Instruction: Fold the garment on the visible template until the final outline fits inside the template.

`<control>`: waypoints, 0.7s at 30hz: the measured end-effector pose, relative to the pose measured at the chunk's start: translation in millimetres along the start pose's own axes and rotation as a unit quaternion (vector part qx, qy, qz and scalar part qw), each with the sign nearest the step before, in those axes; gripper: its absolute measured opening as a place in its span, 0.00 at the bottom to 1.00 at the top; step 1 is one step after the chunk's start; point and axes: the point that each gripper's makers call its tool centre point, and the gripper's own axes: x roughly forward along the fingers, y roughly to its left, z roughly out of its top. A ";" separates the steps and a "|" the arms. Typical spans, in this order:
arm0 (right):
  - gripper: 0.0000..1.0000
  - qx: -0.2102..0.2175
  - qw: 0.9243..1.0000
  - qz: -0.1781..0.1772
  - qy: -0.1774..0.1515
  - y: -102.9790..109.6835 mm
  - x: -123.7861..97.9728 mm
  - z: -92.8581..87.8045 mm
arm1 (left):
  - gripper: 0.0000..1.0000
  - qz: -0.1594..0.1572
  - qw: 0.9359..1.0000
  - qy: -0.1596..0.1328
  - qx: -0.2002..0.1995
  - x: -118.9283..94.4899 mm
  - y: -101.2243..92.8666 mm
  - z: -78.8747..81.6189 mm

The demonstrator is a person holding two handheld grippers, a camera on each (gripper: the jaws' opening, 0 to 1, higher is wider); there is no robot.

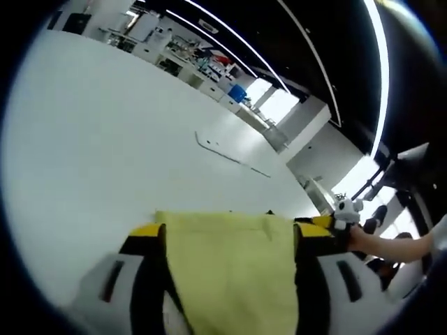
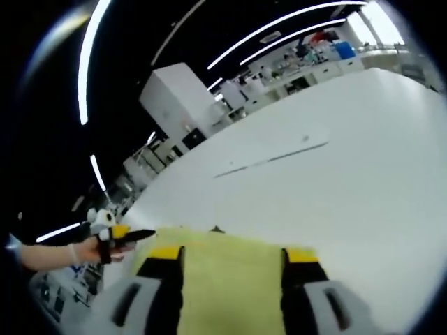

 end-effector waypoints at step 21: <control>1.00 -0.092 0.995 -0.028 0.014 -7.0 -46.1 -8.4 | 0.99 0.026 0.986 0.071 0.146 -42.5 -18.5 -23.6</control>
